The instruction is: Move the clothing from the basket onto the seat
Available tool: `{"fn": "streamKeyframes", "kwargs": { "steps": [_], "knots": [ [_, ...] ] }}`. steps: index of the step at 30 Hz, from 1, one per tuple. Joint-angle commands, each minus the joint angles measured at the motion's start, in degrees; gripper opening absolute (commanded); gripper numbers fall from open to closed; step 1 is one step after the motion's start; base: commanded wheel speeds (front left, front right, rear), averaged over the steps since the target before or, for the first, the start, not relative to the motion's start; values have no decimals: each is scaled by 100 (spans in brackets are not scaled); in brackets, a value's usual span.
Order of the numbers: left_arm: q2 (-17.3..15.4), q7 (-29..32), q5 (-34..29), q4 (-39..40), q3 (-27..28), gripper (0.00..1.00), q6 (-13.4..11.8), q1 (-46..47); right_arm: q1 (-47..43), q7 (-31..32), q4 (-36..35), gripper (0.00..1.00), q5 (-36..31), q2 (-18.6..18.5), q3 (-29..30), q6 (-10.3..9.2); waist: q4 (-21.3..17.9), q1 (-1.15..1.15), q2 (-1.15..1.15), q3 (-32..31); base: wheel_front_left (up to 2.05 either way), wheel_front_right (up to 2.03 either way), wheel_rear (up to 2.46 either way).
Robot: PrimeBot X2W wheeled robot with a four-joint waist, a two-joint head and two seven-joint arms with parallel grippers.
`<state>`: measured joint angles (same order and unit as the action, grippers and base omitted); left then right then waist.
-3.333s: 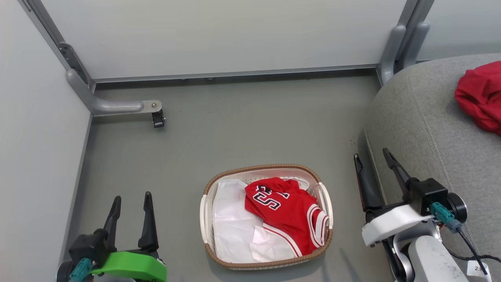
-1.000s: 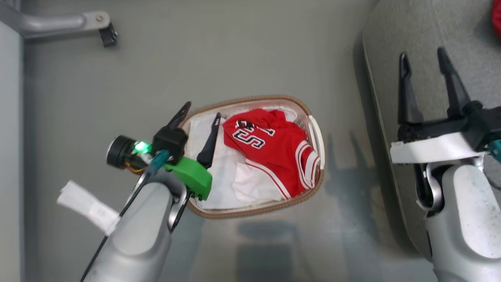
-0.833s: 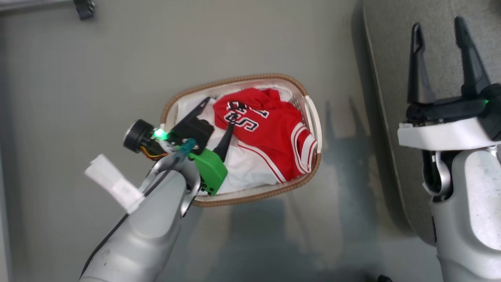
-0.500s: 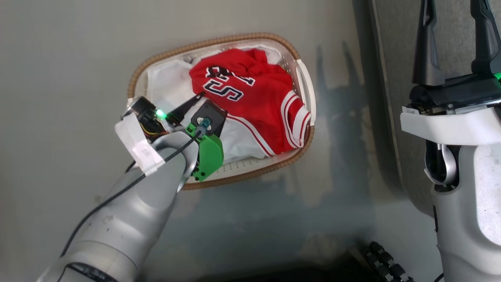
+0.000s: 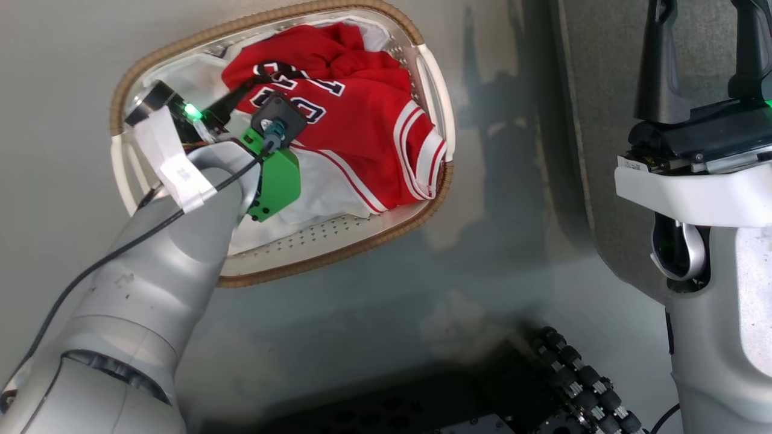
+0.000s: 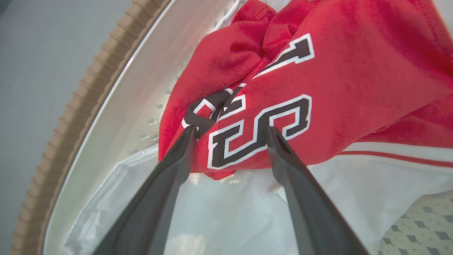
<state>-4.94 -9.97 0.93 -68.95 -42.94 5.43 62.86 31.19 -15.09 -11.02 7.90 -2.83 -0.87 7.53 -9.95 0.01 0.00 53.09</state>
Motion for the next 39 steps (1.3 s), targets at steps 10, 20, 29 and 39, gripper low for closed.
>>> {"fn": "streamKeyframes", "kwargs": {
  "steps": [10, 20, 29, 39],
  "knots": [
    [-108, 349, 126, -329, -78, 48, 66, 167, 37, -11, -14, 100, 187, -13, -131, -8, -255, -1, 0, 139, 0, 0, 0],
    [-125, 322, 302, -409, -185, 0, 156, -55, -3, -11, 71, 100, 199, -14, -184, -8, -252, -1, 0, -28, 0, 0, 0],
    [-18, -359, 569, -217, -229, 0, 196, -511, -148, -11, 335, 100, 104, -15, -165, -8, -7, -1, 0, -608, 0, 0, 0],
    [-103, -522, 1564, 1114, -570, 0, 207, -1415, -522, -11, 793, 100, -143, -16, -103, -8, 382, -1, 0, -1775, 0, 0, 0]
  ]
}}
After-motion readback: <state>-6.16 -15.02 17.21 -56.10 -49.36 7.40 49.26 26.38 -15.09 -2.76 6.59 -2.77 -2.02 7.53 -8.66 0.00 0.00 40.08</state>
